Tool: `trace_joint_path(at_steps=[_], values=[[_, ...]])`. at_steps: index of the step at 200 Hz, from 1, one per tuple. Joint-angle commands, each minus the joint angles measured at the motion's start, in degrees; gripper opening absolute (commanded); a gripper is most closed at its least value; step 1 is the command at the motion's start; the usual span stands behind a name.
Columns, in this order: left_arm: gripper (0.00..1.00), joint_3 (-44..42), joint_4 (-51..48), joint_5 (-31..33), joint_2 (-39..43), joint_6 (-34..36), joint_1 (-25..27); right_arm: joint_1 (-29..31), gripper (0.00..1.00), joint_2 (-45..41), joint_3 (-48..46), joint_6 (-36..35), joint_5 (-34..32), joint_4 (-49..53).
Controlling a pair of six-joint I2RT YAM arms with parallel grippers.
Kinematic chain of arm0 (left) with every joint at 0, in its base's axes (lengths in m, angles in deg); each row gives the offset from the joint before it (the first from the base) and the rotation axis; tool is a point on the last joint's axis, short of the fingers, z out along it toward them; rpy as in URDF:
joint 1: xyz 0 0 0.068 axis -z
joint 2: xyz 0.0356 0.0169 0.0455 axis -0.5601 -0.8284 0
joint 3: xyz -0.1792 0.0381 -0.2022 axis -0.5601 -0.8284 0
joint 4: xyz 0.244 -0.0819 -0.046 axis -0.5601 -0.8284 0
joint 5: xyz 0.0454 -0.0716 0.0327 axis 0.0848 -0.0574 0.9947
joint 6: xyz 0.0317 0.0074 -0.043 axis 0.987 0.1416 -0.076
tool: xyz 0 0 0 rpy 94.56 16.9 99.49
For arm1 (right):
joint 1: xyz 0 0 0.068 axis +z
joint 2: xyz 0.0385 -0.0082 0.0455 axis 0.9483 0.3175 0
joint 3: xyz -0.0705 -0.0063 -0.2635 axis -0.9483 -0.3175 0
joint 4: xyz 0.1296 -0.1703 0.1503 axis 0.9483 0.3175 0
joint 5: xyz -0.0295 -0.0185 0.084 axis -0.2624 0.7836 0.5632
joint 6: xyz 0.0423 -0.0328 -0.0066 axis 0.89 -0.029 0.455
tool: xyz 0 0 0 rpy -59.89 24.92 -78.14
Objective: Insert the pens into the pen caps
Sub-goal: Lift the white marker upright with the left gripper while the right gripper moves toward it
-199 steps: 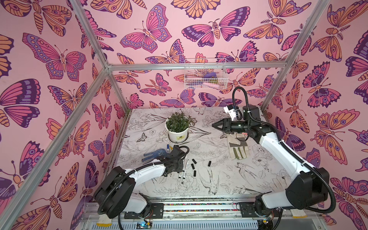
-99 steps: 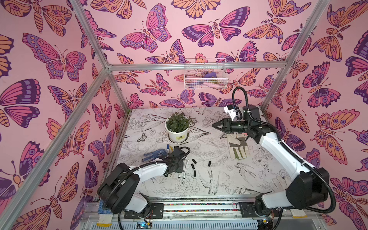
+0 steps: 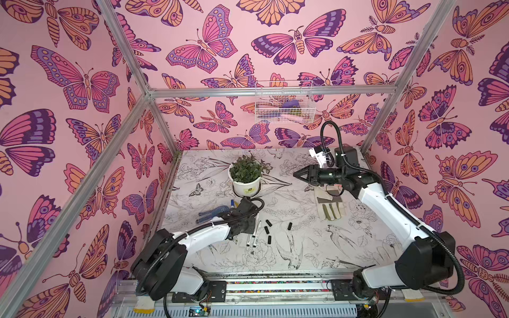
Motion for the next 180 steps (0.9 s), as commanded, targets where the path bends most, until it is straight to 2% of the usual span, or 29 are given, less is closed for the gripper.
trace_joint_path(at_steps=[1, 26, 45, 80, 124, 139, 162, 180], values=[[0.0, 1.78, 8.5, -5.24, 7.01, 5.08, -0.34, 3.16, 0.4, 0.08, -0.58, -3.51, -1.57, 2.08], [0.0, 0.74, 19.97, -13.48, 8.94, 5.24, -0.33, 7.38, 0.41, 2.5, 0.31, -4.29, -2.39, 1.7], [0.0, 0.97, 25.31, -17.23, 7.78, 4.18, 0.08, 10.18, 0.41, 4.59, 1.81, -4.51, -3.11, 1.34], [0.0, 1.13, 30.43, -18.4, 6.62, 3.91, 1.4, 12.5, 0.41, 7.6, 4.06, -4.03, -3.54, 1.18], [0.0, 1.31, 31.62, -19.5, 5.95, 4.1, 2.3, 12.69, 0.39, 10.98, 5.76, -4.25, -3.46, 1.32], [0.0, 1.42, 31.75, -20.03, 5.67, 3.93, 2.5, 12.73, 0.34, 11.47, 6.2, -4.28, -3.87, 1.56], [0.0, 1.6, 32.08, -20.08, 5.31, 3.41, 2.6, 12.69, 0.17, 11.66, 6.39, -4.34, -3.66, 1.69], [0.0, 1.82, 33.03, -19.91, 3.25, 2.48, 2.55, 12.78, 0.1, 11.29, 5.86, -4.06, -3.11, 1.29]])
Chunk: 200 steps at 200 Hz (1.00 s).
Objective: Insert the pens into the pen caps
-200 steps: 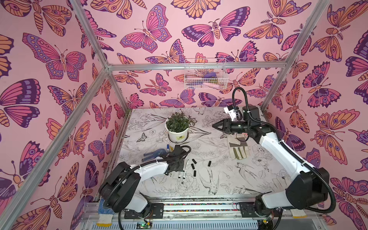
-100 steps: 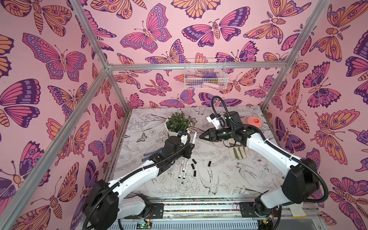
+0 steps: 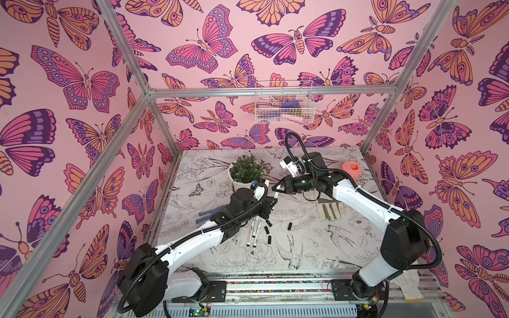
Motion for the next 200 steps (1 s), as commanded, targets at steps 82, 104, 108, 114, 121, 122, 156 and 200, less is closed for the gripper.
trace_joint_path(at_steps=[82, 104, 108, 114, 121, 122, 156, 200], values=[[0.39, 4.33, 2.83, -3.34, -6.45, -0.67, 0.2, 0.41, 0.06, -1.24, 0.13, -1.02, 1.22, 0.59], [0.34, 4.59, 2.83, -3.63, -6.11, -0.34, 0.16, 0.39, 0.06, -1.42, -0.17, -1.24, 0.95, 1.19], [0.34, 4.55, 2.83, -3.55, -6.0, -0.39, 0.13, 0.39, 0.06, -1.4, -0.22, -1.34, 0.84, 1.15], [0.34, 4.54, 2.83, -3.55, -5.77, -0.37, 0.12, 0.39, 0.06, -1.44, -0.37, -1.44, 0.88, 1.15], [0.34, 4.54, 2.83, -3.62, -5.72, -0.09, 0.12, 0.39, 0.06, -1.51, -0.51, -1.47, 0.98, 1.23], [0.33, 4.54, 2.79, -3.63, -5.72, -0.03, 0.12, 0.39, 0.06, -1.52, -0.52, -1.49, 0.95, 1.23], [0.16, 4.63, 1.14, -3.37, -5.2, 1.2, 0.12, 0.39, 0.06, -1.79, -0.75, -1.85, 0.74, 1.78], [0.0, 2.26, 2.82, 1.84, -4.84, -2.7, -0.12, 0.39, 0.38, -2.63, -1.93, -4.31, -1.72, 4.94]])
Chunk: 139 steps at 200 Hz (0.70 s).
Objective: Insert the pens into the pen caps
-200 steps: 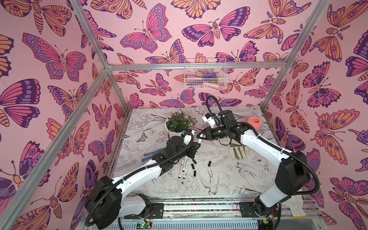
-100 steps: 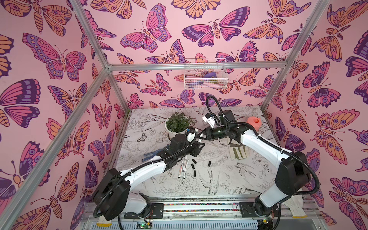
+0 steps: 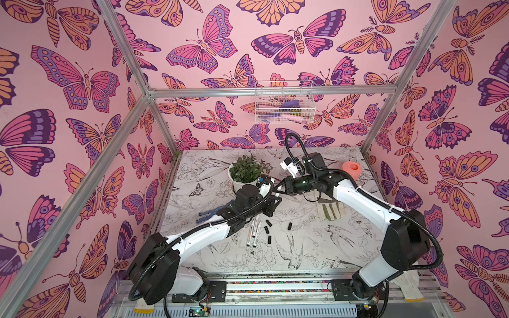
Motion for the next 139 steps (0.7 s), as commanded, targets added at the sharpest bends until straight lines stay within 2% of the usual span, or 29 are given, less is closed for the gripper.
trace_joint_path(at_steps=[1, 20, 49, 86, 92, 139], values=[[0.0, -1.37, 1.8, 4.61, 1.35, -2.87, -0.09, 0.32, 0.39, -2.02, -1.63, -3.0, -2.12, 3.4], [0.0, -3.73, 1.68, 14.19, 2.18, -7.14, -0.18, 0.32, 0.46, -4.83, -4.09, -5.61, -7.49, 7.87], [0.0, -6.45, -0.52, 25.17, 3.88, -11.61, -0.4, 0.82, 0.48, -5.75, -8.51, -9.7, -17.02, 16.89], [0.0, -6.66, -2.94, 27.52, 4.82, -10.28, -0.76, 3.48, 0.48, -0.2, -10.4, -13.16, -21.29, 25.4], [0.0, -6.51, -3.37, 27.64, 7.03, -10.1, -0.76, 3.88, 0.48, 0.81, -10.51, -13.16, -21.76, 25.75], [0.0, -6.74, -4.8, 28.03, 8.77, -9.37, -0.85, 5.66, 0.48, 7.77, -8.77, -12.19, -22.89, 25.75]])
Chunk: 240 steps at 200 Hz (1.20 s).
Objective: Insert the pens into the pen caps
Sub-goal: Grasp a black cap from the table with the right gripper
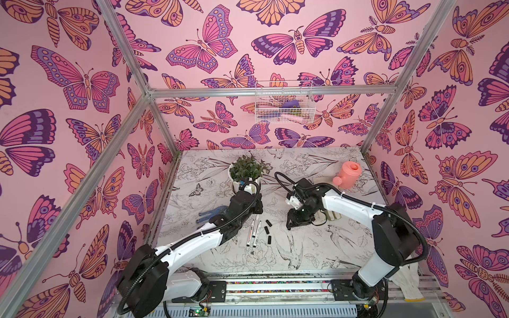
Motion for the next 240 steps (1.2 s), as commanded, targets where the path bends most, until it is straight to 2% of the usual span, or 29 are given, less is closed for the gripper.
trace_joint_path(at_steps=[1, 37, 116, 159, 201, 222, 240], values=[[0.0, -0.64, -1.54, 1.84, 1.39, 0.22, -0.35, 0.82, 0.48, 2.56, 1.77, -1.52, -2.48, 3.18], [0.0, -2.14, -1.99, 3.06, 3.54, -0.69, -0.3, 0.98, 0.48, 7.18, 3.47, -1.36, -5.18, 3.78], [0.0, -2.75, -3.02, 3.8, 5.4, -0.34, -0.33, 2.73, 0.46, 13.55, 10.57, -1.98, -6.42, 3.36], [0.0, -2.61, -3.14, 3.86, 5.33, 0.77, -0.34, 5.49, 0.42, 14.73, 10.98, -2.58, -12.61, 4.93], [0.0, -2.7, -3.05, 3.83, 5.33, 0.47, -0.35, 8.65, 0.32, 17.04, 11.31, -2.92, -21.21, 5.01], [0.0, -2.16, -3.05, 2.0, 5.0, 1.96, -0.35, 9.46, 0.19, 18.98, 12.58, -3.45, -24.12, 5.16], [0.0, -1.73, -3.03, -0.42, 4.56, 3.59, -0.3, 9.08, 0.1, 17.11, 12.18, -3.63, -24.35, 3.58]])
